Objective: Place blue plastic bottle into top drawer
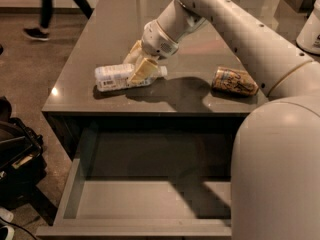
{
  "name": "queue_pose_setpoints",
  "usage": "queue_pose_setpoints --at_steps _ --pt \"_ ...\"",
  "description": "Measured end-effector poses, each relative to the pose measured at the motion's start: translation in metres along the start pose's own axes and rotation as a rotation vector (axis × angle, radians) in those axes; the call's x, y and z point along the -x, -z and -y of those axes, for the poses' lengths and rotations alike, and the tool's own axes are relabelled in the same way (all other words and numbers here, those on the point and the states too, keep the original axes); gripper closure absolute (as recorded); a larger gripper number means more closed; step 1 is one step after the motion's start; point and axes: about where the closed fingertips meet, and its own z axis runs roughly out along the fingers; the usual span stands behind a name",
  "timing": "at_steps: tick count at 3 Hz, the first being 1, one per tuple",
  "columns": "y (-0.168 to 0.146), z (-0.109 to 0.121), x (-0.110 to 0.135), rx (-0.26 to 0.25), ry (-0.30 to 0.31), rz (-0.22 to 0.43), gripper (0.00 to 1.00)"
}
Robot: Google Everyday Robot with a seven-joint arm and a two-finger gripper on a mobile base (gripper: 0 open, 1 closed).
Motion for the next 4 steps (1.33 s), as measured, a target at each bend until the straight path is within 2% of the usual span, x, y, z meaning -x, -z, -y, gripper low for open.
queue_pose_setpoints --at_steps 1,2,3,4 --pt "0.000 0.000 0.000 0.000 0.000 0.000 0.88" --pt "0.000 0.000 0.000 0.000 0.000 0.000 1.00" --pt "0.006 -0.019 -0.002 -0.026 -0.030 0.009 1.00" --pt "0.047 -0.064 0.047 -0.167 -0.093 0.088 1.00"
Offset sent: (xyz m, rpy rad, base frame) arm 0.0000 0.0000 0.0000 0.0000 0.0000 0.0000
